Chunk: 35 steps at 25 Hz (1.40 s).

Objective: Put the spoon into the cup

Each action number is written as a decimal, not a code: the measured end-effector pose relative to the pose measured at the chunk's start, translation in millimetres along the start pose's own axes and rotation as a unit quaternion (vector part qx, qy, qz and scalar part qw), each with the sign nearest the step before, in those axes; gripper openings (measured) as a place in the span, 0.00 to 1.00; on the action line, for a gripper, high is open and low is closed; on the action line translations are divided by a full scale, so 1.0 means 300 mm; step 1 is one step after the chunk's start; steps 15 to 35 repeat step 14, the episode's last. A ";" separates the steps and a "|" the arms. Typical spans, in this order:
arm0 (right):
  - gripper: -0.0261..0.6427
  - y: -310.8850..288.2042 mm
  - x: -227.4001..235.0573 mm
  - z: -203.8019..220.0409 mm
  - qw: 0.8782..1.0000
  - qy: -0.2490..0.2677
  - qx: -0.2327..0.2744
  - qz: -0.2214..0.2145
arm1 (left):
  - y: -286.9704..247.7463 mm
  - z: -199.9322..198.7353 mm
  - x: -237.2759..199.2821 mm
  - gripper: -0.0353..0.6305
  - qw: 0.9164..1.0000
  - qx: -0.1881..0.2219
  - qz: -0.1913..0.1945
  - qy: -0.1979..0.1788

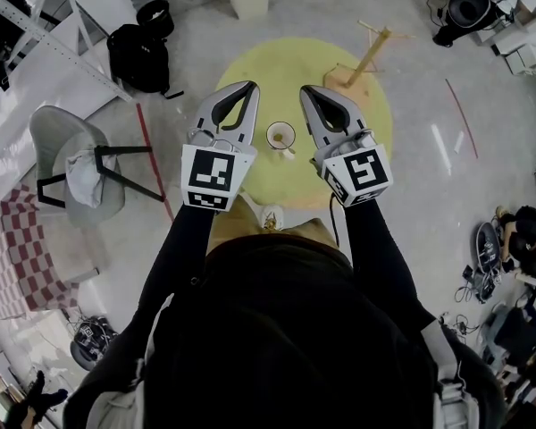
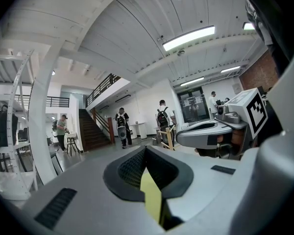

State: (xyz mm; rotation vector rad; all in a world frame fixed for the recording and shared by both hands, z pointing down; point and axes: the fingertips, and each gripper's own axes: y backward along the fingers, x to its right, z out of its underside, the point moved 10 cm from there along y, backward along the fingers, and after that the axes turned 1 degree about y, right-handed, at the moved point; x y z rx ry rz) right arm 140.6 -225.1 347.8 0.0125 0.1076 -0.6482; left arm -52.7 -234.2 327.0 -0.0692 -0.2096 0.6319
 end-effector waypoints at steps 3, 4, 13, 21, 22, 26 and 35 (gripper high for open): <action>0.08 0.000 0.000 0.000 1.000 -0.002 0.000 0.001 | 0.000 -0.001 -0.003 0.08 1.000 0.001 0.000 0.000; 0.08 0.001 0.001 -0.001 1.000 -0.002 0.000 0.002 | 0.000 -0.002 -0.003 0.08 1.000 0.001 0.000 0.000; 0.08 -0.003 0.004 0.009 1.000 -0.002 -0.004 0.004 | -0.010 0.003 -0.012 0.08 1.000 0.001 0.002 -0.002; 0.08 -0.006 0.005 0.010 1.000 -0.003 -0.005 0.004 | -0.012 0.003 -0.014 0.08 1.000 0.001 0.003 -0.003; 0.08 -0.006 0.005 0.010 1.000 -0.003 -0.005 0.004 | -0.012 0.003 -0.014 0.08 1.000 0.001 0.003 -0.003; 0.08 -0.006 0.005 0.010 1.000 -0.003 -0.005 0.004 | -0.012 0.003 -0.014 0.08 1.000 0.001 0.003 -0.003; 0.08 -0.006 0.005 0.010 1.000 -0.003 -0.005 0.004 | -0.012 0.003 -0.014 0.08 1.000 0.001 0.003 -0.003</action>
